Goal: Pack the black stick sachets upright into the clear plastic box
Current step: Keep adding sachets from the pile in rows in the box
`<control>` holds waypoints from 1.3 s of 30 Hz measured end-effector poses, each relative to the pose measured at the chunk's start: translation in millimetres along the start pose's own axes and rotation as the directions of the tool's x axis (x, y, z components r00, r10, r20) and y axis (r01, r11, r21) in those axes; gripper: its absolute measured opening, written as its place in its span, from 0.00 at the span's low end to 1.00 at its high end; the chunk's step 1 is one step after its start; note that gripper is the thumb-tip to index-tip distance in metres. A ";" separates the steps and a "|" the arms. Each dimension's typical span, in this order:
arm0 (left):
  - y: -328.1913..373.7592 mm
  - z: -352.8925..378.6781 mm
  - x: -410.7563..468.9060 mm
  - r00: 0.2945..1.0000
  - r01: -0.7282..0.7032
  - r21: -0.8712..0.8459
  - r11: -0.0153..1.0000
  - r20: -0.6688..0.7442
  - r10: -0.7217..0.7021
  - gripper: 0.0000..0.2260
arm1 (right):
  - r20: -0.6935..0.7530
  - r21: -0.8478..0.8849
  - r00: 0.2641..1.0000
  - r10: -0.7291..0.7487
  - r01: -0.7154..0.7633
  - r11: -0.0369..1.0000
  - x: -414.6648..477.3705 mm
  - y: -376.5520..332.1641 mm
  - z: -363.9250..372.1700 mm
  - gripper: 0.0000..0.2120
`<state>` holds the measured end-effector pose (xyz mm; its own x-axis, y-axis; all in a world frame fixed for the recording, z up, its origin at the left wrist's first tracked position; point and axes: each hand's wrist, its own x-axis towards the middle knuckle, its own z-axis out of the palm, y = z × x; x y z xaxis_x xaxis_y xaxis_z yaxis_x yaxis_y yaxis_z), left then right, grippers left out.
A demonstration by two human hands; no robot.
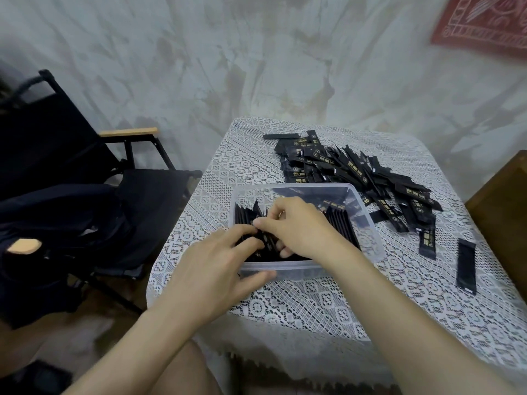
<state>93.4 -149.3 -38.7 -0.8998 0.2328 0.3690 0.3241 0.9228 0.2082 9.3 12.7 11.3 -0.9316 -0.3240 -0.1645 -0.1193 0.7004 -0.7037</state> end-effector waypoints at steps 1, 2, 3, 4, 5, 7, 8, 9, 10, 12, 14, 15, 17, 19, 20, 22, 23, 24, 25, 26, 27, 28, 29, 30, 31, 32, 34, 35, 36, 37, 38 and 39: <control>0.5 0.4 -1.0 1.000 0.002 -0.010 1.000 0.003 -0.002 0.24 | 0.040 0.043 0.999 0.001 -0.003 0.999 -0.4 0.6 -0.7 0.14; 1.1 0.4 -1.9 1.000 0.004 -0.021 1.000 0.001 -0.004 0.24 | 0.073 0.083 0.997 0.001 -0.007 0.997 -0.4 1.2 -1.8 0.13; 1.7 0.3 -2.2 1.000 0.006 -0.030 1.000 -0.003 -0.006 0.24 | 0.101 0.123 0.995 0.001 -0.014 0.992 0.5 2.3 -2.6 0.12; 2.2 0.0 -2.3 1.000 0.009 -0.035 0.999 -0.005 -0.009 0.23 | 0.126 0.150 0.992 0.003 -0.023 0.988 1.4 3.3 -3.7 0.10; 2.9 -0.2 -2.1 1.000 0.013 -0.038 0.999 -0.004 -0.013 0.24 | 0.150 0.157 0.989 0.005 -0.029 0.987 2.2 4.2 -4.5 0.08; 3.7 -0.8 -1.7 1.000 0.018 -0.032 0.999 0.007 -0.017 0.25 | 0.197 0.153 0.980 0.013 -0.044 0.987 3.0 5.4 -6.0 0.07; 3.8 -1.0 -1.9 1.000 0.016 -0.026 1.000 0.010 -0.016 0.26 | 0.225 0.161 0.974 0.017 -0.054 0.985 3.3 5.7 -6.4 0.07; 3.7 -1.3 -2.2 1.000 0.014 -0.020 1.000 0.008 -0.014 0.26 | 0.250 0.172 0.968 0.019 -0.064 0.983 4.0 6.3 -6.2 0.07; 3.7 -1.9 -2.6 1.000 0.014 -0.015 1.000 0.006 -0.014 0.26 | 0.271 0.182 0.962 0.017 -0.069 0.981 4.8 6.8 -6.3 0.08; 3.4 -3.1 -3.2 1.000 0.016 -0.014 1.000 0.010 -0.016 0.26 | 0.299 0.183 0.954 0.007 -0.065 0.981 6.6 8.2 -6.5 0.09; 2.7 -4.0 -3.2 1.000 0.006 -0.015 1.000 0.015 -0.006 0.24 | 0.317 0.174 0.948 -0.009 -0.049 0.984 7.4 10.0 -6.9 0.09; 1.9 -4.2 -2.8 1.000 -0.007 -0.013 1.000 0.015 0.007 0.23 | 0.324 0.170 0.946 -0.018 -0.039 0.985 7.6 10.8 -7.1 0.09; 0.0 -4.0 -2.1 1.000 -0.029 -0.016 0.999 0.011 0.029 0.22 | 0.326 0.169 0.945 -0.031 -0.026 0.985 7.5 12.3 -7.6 0.09; -1.7 -3.1 -1.4 0.999 -0.032 -0.027 0.999 0.011 0.032 0.23 | 0.314 0.164 0.948 -0.047 -0.006 0.986 7.1 13.4 -8.4 0.08; -2.3 -2.7 -1.1 0.999 -0.032 -0.029 0.999 0.012 0.032 0.23 | 0.305 0.159 0.951 -0.053 0.004 0.987 6.9 14.0 -8.6 0.08; -3.1 -2.8 -0.3 0.999 -0.036 -0.025 0.999 0.018 0.036 0.24 | 0.283 0.145 0.957 -0.058 0.017 0.989 6.8 15.0 -8.8 0.07; -3.4 -3.0 0.1 0.999 -0.040 -0.021 0.999 0.024 0.040 0.24 | 0.274 0.138 0.960 -0.061 0.023 0.990 6.9 15.4 -8.8 0.07; -3.7 -3.4 0.4 0.999 -0.043 -0.017 0.999 0.030 0.044 0.24 | 0.269 0.131 0.961 -0.065 0.030 0.991 7.0 16.0 -8.7 0.08; -3.9 -3.8 0.7 0.998 -0.046 -0.014 0.999 0.034 0.046 0.24 | 0.269 0.125 0.961 -0.069 0.036 0.992 6.8 16.1 -9.0 0.08; -4.0 -4.1 0.7 0.998 -0.048 -0.011 0.999 0.037 0.048 0.24 | 0.274 0.122 0.959 -0.073 0.040 0.992 6.8 16.3 -9.3 0.10; -4.1 -4.3 0.7 0.998 -0.050 -0.009 0.999 0.040 0.050 0.24 | 0.284 0.119 0.956 -0.076 0.043 0.992 6.6 16.2 -9.8 0.11; -4.2 -4.3 0.7 0.998 -0.055 -0.010 0.998 0.042 0.055 0.24 | 0.294 0.115 0.953 -0.078 0.046 0.992 6.4 16.5 -10.3 0.11; -4.5 -4.5 0.8 0.997 -0.062 -0.012 0.998 0.043 0.062 0.23 | 0.302 0.108 0.950 -0.077 0.046 0.993 5.7 16.4 -11.0 0.12; -4.9 -4.7 1.1 0.997 -0.069 -0.017 0.997 0.046 0.070 0.23 | 0.307 0.103 0.949 -0.078 0.048 0.994 5.2 16.8 -11.6 0.12; -5.4 -5.1 1.4 0.996 -0.074 -0.024 0.997 0.049 0.075 0.23 | 0.311 0.094 0.947 -0.078 0.051 0.994 4.4 17.1 -12.5 0.13; -6.1 -5.5 1.9 0.996 -0.078 -0.030 0.997 0.051 0.079 0.23 | 0.313 0.084 0.946 -0.082 0.058 0.995 3.6 17.7 -13.4 0.13; -7.1 -6.1 2.7 0.995 -0.084 -0.028 0.996 0.052 0.085 0.23 | 0.301 0.066 0.949 -0.094 0.078 0.995 1.3 19.6 -16.1 0.13; -7.5 -6.4 3.2 0.995 -0.084 -0.021 0.996 0.055 0.085 0.24 | 0.278 0.063 0.955 -0.101 0.087 0.994 0.1 21.0 -18.7 0.12; -7.6 -6.6 3.6 0.995 -0.083 -0.011 0.997 0.060 0.083 0.24 | 0.238 0.064 0.965 -0.107 0.094 0.993 -0.9 22.7 -22.4 0.12; -7.5 -7.0 3.7 0.995 -0.080 -0.005 0.997 0.065 0.080 0.23 | 0.186 0.076 0.976 -0.115 0.102 0.992 -2.7 24.0 -27.7 0.11; -7.3 -7.3 3.4 0.995 -0.078 -0.004 0.997 0.066 0.078 0.23 | 0.130 0.096 0.984 -0.121 0.109 0.989 -4.1 26.5 -34.2 0.11; -7.2 -7.5 3.0 0.995 -0.077 -0.006 0.997 0.064 0.077 0.23 | 0.071 0.113 0.990 -0.125 0.116 0.987 -6.4 29.3 -42.7 0.11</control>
<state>90.5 -157.5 -32.2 -0.8889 0.3223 0.3256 0.3941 0.9003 0.1849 -2.9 62.4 21.3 -0.8826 -0.4533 -0.1246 -0.1870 0.5816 -0.7917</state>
